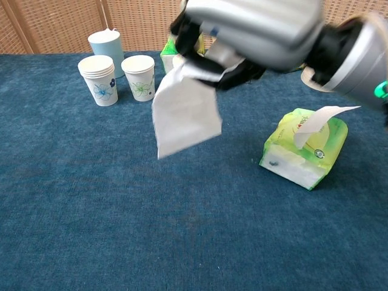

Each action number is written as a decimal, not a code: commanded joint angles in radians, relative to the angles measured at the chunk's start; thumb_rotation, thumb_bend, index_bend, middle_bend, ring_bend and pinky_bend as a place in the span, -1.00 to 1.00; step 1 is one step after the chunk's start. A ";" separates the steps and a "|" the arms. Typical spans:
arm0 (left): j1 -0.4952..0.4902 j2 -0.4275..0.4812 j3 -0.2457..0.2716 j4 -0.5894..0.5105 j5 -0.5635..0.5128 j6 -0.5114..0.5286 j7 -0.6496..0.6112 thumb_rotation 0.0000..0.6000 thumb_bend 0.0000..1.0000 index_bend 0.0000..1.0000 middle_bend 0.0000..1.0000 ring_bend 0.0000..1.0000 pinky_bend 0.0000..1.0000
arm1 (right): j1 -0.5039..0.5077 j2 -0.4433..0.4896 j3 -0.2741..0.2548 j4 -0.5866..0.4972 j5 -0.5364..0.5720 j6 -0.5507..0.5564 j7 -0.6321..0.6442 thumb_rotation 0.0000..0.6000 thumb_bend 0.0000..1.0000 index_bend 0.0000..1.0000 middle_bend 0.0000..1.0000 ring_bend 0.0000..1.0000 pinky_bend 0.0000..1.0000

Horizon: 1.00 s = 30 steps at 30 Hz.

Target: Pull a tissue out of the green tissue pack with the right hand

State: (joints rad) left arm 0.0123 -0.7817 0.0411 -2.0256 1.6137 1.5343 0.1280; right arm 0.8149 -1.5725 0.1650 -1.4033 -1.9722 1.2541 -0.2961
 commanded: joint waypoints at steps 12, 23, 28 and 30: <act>0.001 0.006 0.003 0.002 0.006 0.003 -0.015 1.00 -1.00 -1.00 -1.00 -1.00 -1.00 | -0.046 0.029 0.044 -0.150 0.307 -0.184 -0.221 1.00 -1.00 -1.00 -1.00 -1.00 -0.63; 0.003 0.006 0.008 -0.001 0.019 0.002 -0.013 1.00 -1.00 -1.00 -1.00 -1.00 -1.00 | -0.198 0.160 0.024 -0.262 0.307 0.038 -0.284 1.00 -1.00 -1.00 -1.00 -1.00 -0.63; 0.001 0.009 0.009 0.000 0.025 0.001 -0.021 1.00 -1.00 -1.00 -1.00 -1.00 -1.00 | -0.312 0.239 -0.024 -0.269 0.303 0.168 -0.201 1.00 -1.00 -1.00 -1.00 -1.00 -0.63; 0.001 0.009 0.011 0.000 0.029 0.002 -0.022 1.00 -1.00 -1.00 -1.00 -1.00 -1.00 | -0.353 0.263 -0.047 -0.240 0.285 0.222 -0.142 1.00 -1.00 -1.00 -1.00 -1.00 -0.63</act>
State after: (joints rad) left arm 0.0138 -0.7729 0.0517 -2.0254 1.6425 1.5359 0.1063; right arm 0.5104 -1.3461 0.1487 -1.6619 -1.6701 1.4240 -0.4956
